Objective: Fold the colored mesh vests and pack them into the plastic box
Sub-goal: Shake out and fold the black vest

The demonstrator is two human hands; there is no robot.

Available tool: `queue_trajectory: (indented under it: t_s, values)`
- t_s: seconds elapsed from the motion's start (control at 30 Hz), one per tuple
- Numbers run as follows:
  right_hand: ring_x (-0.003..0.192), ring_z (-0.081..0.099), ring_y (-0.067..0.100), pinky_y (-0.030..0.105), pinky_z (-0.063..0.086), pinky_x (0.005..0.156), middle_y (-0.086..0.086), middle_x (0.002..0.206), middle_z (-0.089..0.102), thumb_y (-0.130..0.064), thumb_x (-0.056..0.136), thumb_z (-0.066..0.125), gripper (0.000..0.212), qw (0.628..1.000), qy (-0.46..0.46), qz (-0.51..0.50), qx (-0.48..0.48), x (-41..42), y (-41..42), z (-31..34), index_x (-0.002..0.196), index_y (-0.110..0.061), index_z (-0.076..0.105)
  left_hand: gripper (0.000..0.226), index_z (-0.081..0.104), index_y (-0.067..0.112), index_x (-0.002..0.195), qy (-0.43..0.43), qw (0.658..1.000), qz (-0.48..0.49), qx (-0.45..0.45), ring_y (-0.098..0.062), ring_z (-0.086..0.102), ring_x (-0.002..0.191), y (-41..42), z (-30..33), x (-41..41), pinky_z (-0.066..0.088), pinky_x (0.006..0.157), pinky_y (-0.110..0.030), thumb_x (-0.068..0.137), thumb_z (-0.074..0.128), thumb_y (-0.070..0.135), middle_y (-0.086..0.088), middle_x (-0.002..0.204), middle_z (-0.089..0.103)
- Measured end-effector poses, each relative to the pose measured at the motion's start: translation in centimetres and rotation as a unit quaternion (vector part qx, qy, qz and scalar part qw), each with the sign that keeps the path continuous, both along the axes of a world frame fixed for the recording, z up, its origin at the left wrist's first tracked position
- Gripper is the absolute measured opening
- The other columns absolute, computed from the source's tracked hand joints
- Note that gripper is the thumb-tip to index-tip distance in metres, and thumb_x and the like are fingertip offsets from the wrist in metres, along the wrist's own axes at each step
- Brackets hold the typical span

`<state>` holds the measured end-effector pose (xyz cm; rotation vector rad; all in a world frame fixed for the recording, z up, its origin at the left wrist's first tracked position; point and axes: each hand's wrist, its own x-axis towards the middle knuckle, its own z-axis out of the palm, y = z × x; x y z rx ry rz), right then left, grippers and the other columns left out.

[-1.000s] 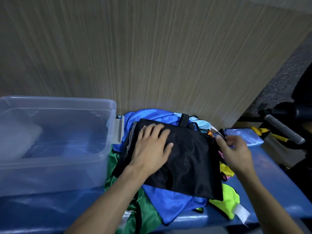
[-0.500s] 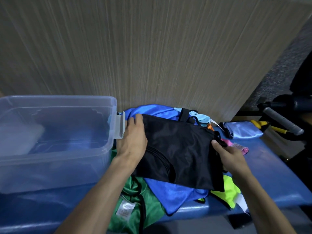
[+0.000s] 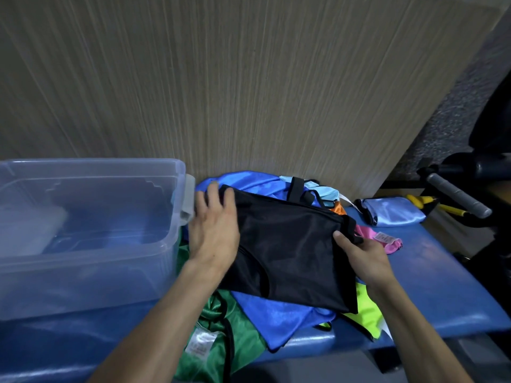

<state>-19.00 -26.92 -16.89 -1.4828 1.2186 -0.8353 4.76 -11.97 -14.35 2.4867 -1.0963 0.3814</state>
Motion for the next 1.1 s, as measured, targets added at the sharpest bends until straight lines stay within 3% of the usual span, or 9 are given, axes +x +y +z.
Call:
queue_trajectory:
  t_s: [0.07, 0.13, 0.2, 0.27, 0.33, 0.53, 0.73, 0.93, 1.1]
  values:
    - [0.089, 0.072, 0.020, 0.038, 0.056, 0.082, 0.002, 0.090, 0.078, -0.036, 0.091, 0.075, 0.022, 1.000, -0.007, -0.007, 0.002, 0.2, 0.2, 0.2, 0.087, -0.014, 0.076, 0.043, 0.055, 0.013, 0.132, -0.072, 0.993, -0.085, -0.040, -0.040, 0.045, 0.125, -0.1, 0.2, -2.8, 0.045, 0.095, -0.051, 0.090, 0.058, 0.023, -0.015, 0.152, 0.041]
    - [0.088, 0.072, 0.019, 0.038, 0.056, 0.084, 0.000, 0.089, 0.077, -0.037, 0.092, 0.074, 0.022, 1.000, -0.013, -0.016, 0.001, 0.5, 0.4, 0.4, 0.085, -0.016, 0.075, 0.053, 0.052, 0.016, 0.141, -0.071, 0.979, -0.189, -0.042, -0.040, 0.036, 0.140, -0.5, -0.3, -5.2, 0.038, 0.109, -0.054, 0.099, 0.043, 0.047, -0.012, 0.160, 0.034]
    - [0.089, 0.072, 0.020, 0.040, 0.057, 0.085, 0.000, 0.087, 0.077, -0.039, 0.092, 0.073, 0.024, 0.999, -0.008, -0.032, -0.005, 0.7, 0.5, 0.4, 0.084, -0.017, 0.075, 0.072, 0.038, 0.023, 0.155, -0.038, 0.968, -0.249, 0.018, -0.041, 0.016, 0.152, -0.9, -1.2, -6.2, 0.017, 0.122, -0.059, 0.098, 0.028, 0.065, -0.010, 0.169, 0.016]
    - [0.089, 0.073, 0.021, 0.042, 0.059, 0.085, -0.001, 0.086, 0.077, -0.041, 0.091, 0.073, 0.025, 0.999, -0.004, -0.045, -0.014, 0.8, 0.7, 0.4, 0.084, -0.018, 0.076, 0.085, 0.014, 0.032, 0.162, -0.029, 0.962, -0.253, 0.102, -0.042, -0.010, 0.155, -1.5, -2.4, -5.7, -0.006, 0.123, -0.061, 0.092, 0.020, 0.079, -0.009, 0.171, -0.006]
    - [0.090, 0.073, 0.021, 0.045, 0.060, 0.087, -0.001, 0.086, 0.078, -0.043, 0.091, 0.074, 0.026, 0.999, -0.016, -0.048, -0.012, 0.7, 0.7, 0.4, 0.086, -0.017, 0.077, 0.090, 0.000, 0.036, 0.162, -0.044, 0.958, -0.247, 0.136, -0.042, -0.023, 0.152, -1.9, -3.3, -5.1, -0.014, 0.120, -0.061, 0.088, 0.017, 0.084, -0.009, 0.169, -0.017]
    - [0.090, 0.076, 0.020, 0.039, 0.060, 0.085, 0.000, 0.094, 0.080, -0.036, 0.091, 0.075, 0.023, 0.998, -0.041, 0.016, 0.047, -0.1, 0.9, 0.5, 0.103, -0.016, 0.077, 0.090, -0.004, 0.039, 0.161, -0.054, 0.960, -0.245, 0.125, -0.041, -0.026, 0.151, -2.7, -3.4, -5.1, -0.016, 0.119, -0.061, 0.087, 0.017, 0.085, -0.008, 0.168, -0.021]
    - [0.087, 0.075, 0.027, 0.044, 0.060, 0.080, 0.010, 0.090, 0.078, -0.024, 0.093, 0.074, 0.018, 0.998, -0.060, -0.018, -0.012, -0.6, 0.8, 1.6, 0.095, -0.006, 0.074, 0.090, 0.003, 0.038, 0.162, -0.054, 0.959, -0.264, 0.087, -0.042, -0.021, 0.152, -3.2, -3.7, -6.2, -0.012, 0.120, -0.062, 0.087, 0.019, 0.086, -0.009, 0.169, -0.017]
    - [0.075, 0.068, 0.024, 0.056, 0.056, 0.077, 0.014, 0.080, 0.075, -0.032, 0.092, 0.075, 0.032, 0.994, -0.014, -0.040, -0.098, -2.4, 0.6, 2.3, 0.078, -0.004, 0.069, 0.089, 0.002, 0.039, 0.162, -0.051, 0.955, -0.277, 0.090, -0.043, -0.017, 0.153, -4.1, -4.4, -7.2, -0.012, 0.120, -0.062, 0.088, 0.019, 0.085, -0.011, 0.170, -0.013]
    - [0.066, 0.057, 0.017, 0.052, 0.050, 0.064, 0.025, 0.076, 0.064, -0.063, 0.088, 0.064, 0.069, 0.986, 0.035, -0.011, -0.162, -2.1, 1.1, 2.5, 0.080, 0.005, 0.058, 0.085, 0.006, 0.037, 0.162, -0.070, 0.953, -0.278, 0.094, -0.042, -0.013, 0.154, -3.7, -4.2, -6.2, -0.011, 0.120, -0.062, 0.091, 0.021, 0.081, -0.010, 0.170, -0.011]
